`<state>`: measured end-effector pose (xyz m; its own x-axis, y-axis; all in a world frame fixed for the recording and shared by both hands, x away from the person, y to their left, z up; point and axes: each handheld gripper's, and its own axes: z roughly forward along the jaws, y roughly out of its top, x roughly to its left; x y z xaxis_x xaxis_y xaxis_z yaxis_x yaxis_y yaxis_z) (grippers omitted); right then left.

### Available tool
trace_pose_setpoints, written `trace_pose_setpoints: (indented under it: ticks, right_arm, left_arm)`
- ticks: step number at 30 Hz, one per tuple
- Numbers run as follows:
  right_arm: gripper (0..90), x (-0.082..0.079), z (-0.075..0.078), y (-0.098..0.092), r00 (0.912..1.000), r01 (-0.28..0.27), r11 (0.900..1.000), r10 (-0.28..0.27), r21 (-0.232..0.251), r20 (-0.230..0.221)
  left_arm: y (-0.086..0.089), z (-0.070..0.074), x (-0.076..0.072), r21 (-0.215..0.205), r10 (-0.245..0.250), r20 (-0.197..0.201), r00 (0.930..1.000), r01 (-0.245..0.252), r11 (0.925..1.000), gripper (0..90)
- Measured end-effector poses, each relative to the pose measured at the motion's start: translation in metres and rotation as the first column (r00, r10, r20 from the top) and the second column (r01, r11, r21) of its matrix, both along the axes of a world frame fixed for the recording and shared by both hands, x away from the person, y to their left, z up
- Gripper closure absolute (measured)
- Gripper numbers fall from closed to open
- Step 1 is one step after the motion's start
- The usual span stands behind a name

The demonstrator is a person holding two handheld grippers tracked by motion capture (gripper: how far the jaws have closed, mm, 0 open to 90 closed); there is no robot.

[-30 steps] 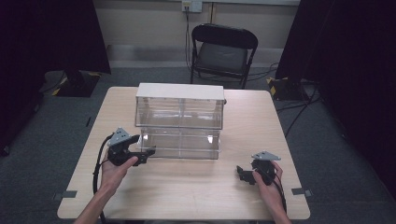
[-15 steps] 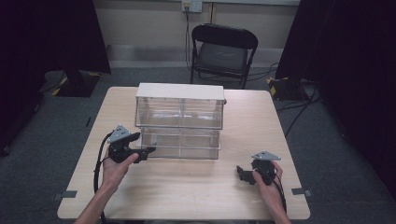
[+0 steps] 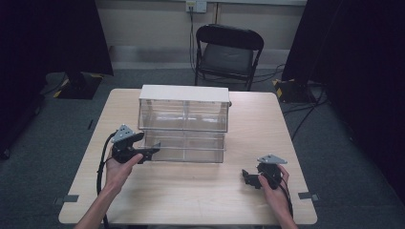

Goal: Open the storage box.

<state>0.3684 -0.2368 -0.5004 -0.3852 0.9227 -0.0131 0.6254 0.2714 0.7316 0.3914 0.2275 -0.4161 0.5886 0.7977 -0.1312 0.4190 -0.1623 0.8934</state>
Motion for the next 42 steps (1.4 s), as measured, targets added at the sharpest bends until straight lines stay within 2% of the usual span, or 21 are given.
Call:
trace_pose_setpoints:
  ticks: [4, 26, 30, 39, 42]
  right_arm:
    - [10.6, 0.0, 0.0, 0.0, 1.0, 0.0, 1.0, 0.0, 0.0, 0.0]
    - [10.6, 0.0, 0.0, 0.0, 1.0, 0.0, 1.0, 0.0, 0.0, 0.0]
    - [10.6, 0.0, 0.0, 0.0, 1.0, 0.0, 1.0, 0.0, 0.0, 0.0]
    - [10.6, 0.0, 0.0, 0.0, 1.0, 0.0, 1.0, 0.0, 0.0, 0.0]
    - [10.6, 0.0, 0.0, 0.0, 1.0, 0.0, 1.0, 0.0, 0.0, 0.0]
  left_arm:
    - [0.001, 0.0026, 0.0028, -0.012, 0.004, 0.001, 1.0, -0.003, 0.9999, 16.9]
    - [0.003, 0.0037, 0.0009, 0.007, 0.014, 0.007, 0.9999, -0.014, 0.9999, 17.5]
    - [0.0033, 0.0037, 0.0005, 0.0, 0.015, 0.008, 0.9999, -0.015, 0.9999, 18.6]
    - [0.0023, 0.0045, -0.0037, 0.024, 0.017, 0.029, 0.9994, -0.018, 0.9995, 23.9]
    - [0.0014, 0.0041, -0.0071, 0.045, 0.025, 0.05, 0.9984, -0.027, 0.9986, 26.6]
